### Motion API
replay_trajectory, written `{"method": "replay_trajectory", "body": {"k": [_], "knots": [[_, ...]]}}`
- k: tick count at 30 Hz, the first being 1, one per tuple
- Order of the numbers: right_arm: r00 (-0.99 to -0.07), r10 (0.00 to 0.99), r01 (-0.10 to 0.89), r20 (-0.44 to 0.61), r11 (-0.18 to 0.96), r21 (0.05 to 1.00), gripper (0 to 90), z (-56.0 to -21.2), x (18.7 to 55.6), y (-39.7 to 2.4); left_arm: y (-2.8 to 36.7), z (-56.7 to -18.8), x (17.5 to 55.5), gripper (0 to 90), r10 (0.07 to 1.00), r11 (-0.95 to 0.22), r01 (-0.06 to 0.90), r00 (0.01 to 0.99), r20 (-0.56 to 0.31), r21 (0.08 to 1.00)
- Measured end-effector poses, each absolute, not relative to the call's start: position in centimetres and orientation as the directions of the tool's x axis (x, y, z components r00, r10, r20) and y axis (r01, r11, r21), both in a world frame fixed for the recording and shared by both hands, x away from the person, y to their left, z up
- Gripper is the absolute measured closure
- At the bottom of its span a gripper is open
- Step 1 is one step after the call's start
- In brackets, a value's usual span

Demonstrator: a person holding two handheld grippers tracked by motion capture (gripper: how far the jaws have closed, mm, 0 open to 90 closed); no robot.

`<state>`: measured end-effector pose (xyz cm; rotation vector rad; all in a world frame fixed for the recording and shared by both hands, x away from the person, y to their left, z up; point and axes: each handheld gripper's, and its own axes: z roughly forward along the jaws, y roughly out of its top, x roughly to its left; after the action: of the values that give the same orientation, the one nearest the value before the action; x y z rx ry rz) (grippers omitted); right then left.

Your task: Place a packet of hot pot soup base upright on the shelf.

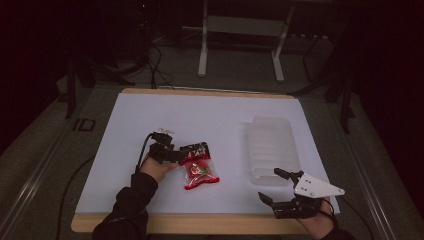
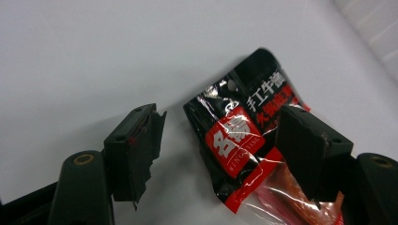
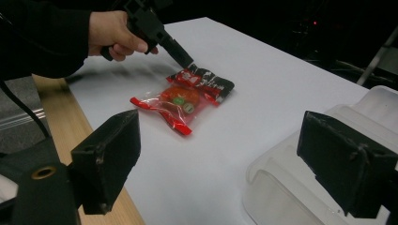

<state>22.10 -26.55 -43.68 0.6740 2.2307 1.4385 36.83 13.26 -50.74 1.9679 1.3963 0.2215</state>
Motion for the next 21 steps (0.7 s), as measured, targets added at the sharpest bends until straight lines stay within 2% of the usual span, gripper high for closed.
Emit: {"method": "replay_trajectory", "body": {"k": [7, 12, 16, 19, 20, 21], "knots": [[-0.808, 0.585, 0.183, -0.07, 0.361, 0.915, 14.2, -43.8, 22.2, -26.5, 12.3, -52.3, 36.9, 30.1, 0.885, -0.187, 0.774, 0.4, -0.238, 0.604], [-0.808, 0.585, 0.187, -0.066, 0.361, 0.913, 14.3, -43.9, 22.2, -26.5, 11.7, -52.6, 36.4, 31.6, 0.889, -0.214, 0.747, 0.416, -0.19, 0.629], [-0.807, 0.587, 0.189, -0.064, 0.359, 0.914, 14.8, -43.9, 22.2, -26.5, 11.2, -52.7, 35.8, 36.7, 0.895, -0.228, 0.73, 0.418, -0.156, 0.644], [-0.808, 0.586, 0.189, -0.065, 0.361, 0.913, 14.9, -43.9, 22.2, -26.4, 10.8, -52.9, 35.3, 46.3, 0.885, -0.267, 0.703, 0.45, -0.121, 0.659], [-0.808, 0.586, 0.189, -0.065, 0.361, 0.913, 14.9, -43.9, 22.2, -26.4, 10.7, -52.9, 35.1, 46.3, 0.885, -0.276, 0.696, 0.454, -0.108, 0.663], [-0.807, 0.587, 0.19, -0.064, 0.361, 0.913, 14.9, -43.8, 22.2, -26.4, 10.6, -52.9, 35.0, 53.2, 0.886, -0.288, 0.689, 0.456, -0.089, 0.665]]}}
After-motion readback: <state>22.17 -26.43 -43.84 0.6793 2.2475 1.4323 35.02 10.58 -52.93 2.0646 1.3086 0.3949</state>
